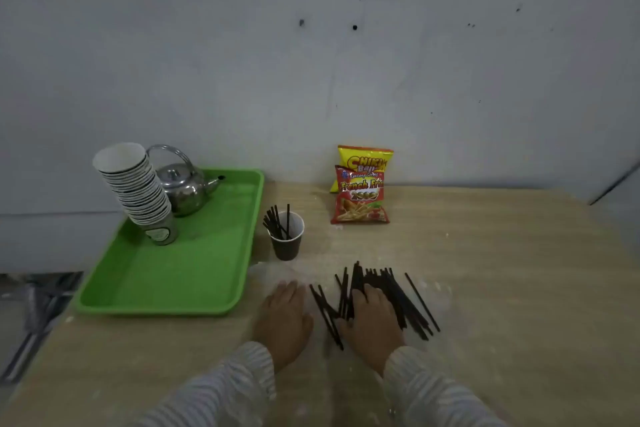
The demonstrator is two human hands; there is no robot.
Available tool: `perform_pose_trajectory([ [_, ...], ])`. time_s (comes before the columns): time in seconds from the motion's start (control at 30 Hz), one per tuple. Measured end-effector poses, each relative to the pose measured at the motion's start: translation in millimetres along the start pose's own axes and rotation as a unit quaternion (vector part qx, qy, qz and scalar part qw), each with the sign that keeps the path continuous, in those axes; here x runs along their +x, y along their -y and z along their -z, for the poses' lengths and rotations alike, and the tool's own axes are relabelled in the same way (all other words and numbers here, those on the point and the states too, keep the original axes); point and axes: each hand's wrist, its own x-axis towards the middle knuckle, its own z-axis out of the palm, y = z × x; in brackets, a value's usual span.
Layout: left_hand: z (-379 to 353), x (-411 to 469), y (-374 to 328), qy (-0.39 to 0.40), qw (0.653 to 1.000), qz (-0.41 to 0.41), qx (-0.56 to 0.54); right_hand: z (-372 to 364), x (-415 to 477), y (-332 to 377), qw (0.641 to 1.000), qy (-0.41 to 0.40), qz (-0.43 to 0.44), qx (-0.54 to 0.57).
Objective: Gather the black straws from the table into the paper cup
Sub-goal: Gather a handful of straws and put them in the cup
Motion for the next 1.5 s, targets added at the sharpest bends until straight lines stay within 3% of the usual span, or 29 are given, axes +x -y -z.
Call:
perform_pose_trajectory([
  [0.33, -26.1, -0.3, 5.3, -0.034, 0.998, 0.033, -0.029, -26.6, 4.0, 20.8, 0.997, -0.063, 0.034, -0.014],
  [0.5, -25.3, 2.2, 2.5, -0.072, 0.997, 0.03, -0.017, -23.1, 2.9, 13.6, 0.998, -0.069, -0.002, 0.008],
  [0.77, -22.3, 4.9, 3.4, -0.061, 0.998, 0.029, 0.0, -14.1, -2.3, 7.4, 0.992, -0.079, -0.09, 0.03],
  [1.0, -19.8, 4.0, 3.6, -0.053, 0.998, 0.018, 0.016, -14.8, 0.2, 9.4, 0.993, -0.083, -0.069, 0.044],
  [1.27, -18.9, 4.6, 3.0, -0.054, 0.998, 0.019, 0.009, -9.1, 16.1, 9.8, 0.995, -0.069, -0.068, 0.023],
  [1.5, -20.3, 4.0, 3.9, -0.054, 0.998, 0.022, 0.001, 13.4, 43.4, 22.1, 0.988, 0.008, -0.143, 0.054],
])
